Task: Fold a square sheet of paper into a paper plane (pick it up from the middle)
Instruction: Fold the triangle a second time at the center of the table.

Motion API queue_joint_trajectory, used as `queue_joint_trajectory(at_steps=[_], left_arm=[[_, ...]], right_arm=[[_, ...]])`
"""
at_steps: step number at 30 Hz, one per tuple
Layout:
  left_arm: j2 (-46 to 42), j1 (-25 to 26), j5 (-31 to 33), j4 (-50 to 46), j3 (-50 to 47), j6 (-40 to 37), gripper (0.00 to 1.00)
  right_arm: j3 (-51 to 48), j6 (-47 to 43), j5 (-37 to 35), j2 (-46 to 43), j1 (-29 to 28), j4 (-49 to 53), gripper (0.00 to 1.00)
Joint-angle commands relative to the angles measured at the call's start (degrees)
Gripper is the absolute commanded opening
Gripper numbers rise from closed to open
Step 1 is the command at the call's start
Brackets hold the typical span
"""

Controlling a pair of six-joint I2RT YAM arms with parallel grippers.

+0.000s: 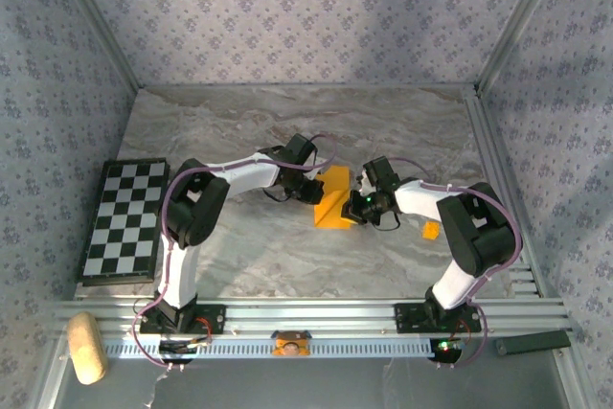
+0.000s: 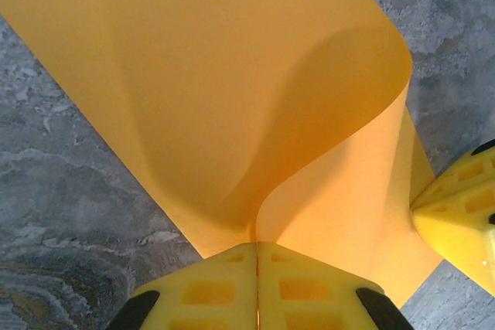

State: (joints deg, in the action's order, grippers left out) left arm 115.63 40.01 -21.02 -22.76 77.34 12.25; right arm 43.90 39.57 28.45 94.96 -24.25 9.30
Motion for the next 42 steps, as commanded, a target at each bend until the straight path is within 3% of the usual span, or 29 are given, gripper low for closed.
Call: queue_joint_trajectory(at_steps=[1,17,23,32,42], left_arm=[[1.2,0.0,-1.3,0.0,0.7,-1.6,0.07],[2.1,0.0,-3.3,-0.3,0.9,-0.1,0.07],[1.7,0.5,-3.2,-0.2,0.0,3.9,0.07],[-0.6,2.5,-1.3,3.7,-3.5,12.3,0.08],[-2.5,3.8,1.8,5.9,-4.7,18.9,0.08]], right_arm=[[1.2,-0.4,-0.6,0.5,0.3,2.1,0.08],[1.5,4.1,1.0,0.0,-3.0,-2.4,0.12],[0.4,0.8,-1.8,0.5,-2.1,2.0,0.11],[1.2,-5.8,0.2,0.4,1.8,4.7,0.12],[1.4,-1.6,1.6,-3.1,0.5,2.1,0.14]])
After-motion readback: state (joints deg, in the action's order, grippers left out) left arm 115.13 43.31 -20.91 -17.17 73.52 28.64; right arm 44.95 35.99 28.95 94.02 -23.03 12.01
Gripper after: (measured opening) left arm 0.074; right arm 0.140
